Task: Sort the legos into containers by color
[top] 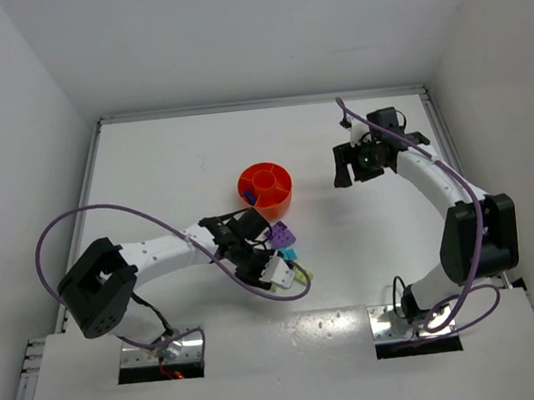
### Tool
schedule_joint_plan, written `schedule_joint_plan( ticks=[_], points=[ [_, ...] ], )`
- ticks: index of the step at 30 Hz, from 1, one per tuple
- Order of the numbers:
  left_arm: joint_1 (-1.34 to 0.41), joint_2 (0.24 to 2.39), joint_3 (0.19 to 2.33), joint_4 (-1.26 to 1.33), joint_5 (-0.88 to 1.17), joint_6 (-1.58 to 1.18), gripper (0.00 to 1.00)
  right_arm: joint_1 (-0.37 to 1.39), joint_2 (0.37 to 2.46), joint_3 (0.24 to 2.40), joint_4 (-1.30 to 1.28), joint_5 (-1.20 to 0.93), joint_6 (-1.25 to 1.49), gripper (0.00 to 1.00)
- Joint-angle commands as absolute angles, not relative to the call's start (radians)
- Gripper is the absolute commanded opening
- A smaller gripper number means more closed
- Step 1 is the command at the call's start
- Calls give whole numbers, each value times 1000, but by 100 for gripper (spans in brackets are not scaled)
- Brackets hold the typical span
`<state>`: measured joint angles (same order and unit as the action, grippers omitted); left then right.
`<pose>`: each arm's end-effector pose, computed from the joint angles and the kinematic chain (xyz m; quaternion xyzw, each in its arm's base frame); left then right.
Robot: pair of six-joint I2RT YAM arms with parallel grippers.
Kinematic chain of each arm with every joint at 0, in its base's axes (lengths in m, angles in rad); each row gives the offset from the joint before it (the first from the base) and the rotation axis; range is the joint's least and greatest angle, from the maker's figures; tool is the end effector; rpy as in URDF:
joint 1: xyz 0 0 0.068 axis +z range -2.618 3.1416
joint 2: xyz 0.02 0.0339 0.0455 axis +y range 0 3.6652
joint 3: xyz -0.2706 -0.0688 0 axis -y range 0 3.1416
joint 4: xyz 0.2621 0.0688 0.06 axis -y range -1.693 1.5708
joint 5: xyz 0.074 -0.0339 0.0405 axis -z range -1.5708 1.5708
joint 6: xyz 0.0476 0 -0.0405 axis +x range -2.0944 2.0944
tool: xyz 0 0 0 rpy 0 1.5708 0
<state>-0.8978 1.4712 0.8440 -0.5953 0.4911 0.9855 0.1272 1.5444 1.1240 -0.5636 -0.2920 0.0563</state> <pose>0.1570 -0.2330 0.1685 0.7972 0.5281 -0.2318 0.1784 0.3383 0.0571 0.2322 -0.0756 0.9450 0.1649 0.2722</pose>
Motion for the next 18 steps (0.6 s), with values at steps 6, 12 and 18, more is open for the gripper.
schedule_joint_plan(
  ticks=[6,12,18],
  points=[
    [-897,1517,851,-563,500,1040,58,124,1520,1134,-560,-295,58,69],
    [-879,1557,861,-518,500,1031,65,124,1520,1134,-560,-305,58,69],
    [-870,1603,879,-518,500,1031,64,124,1520,1134,-560,-305,58,69]
  ],
)
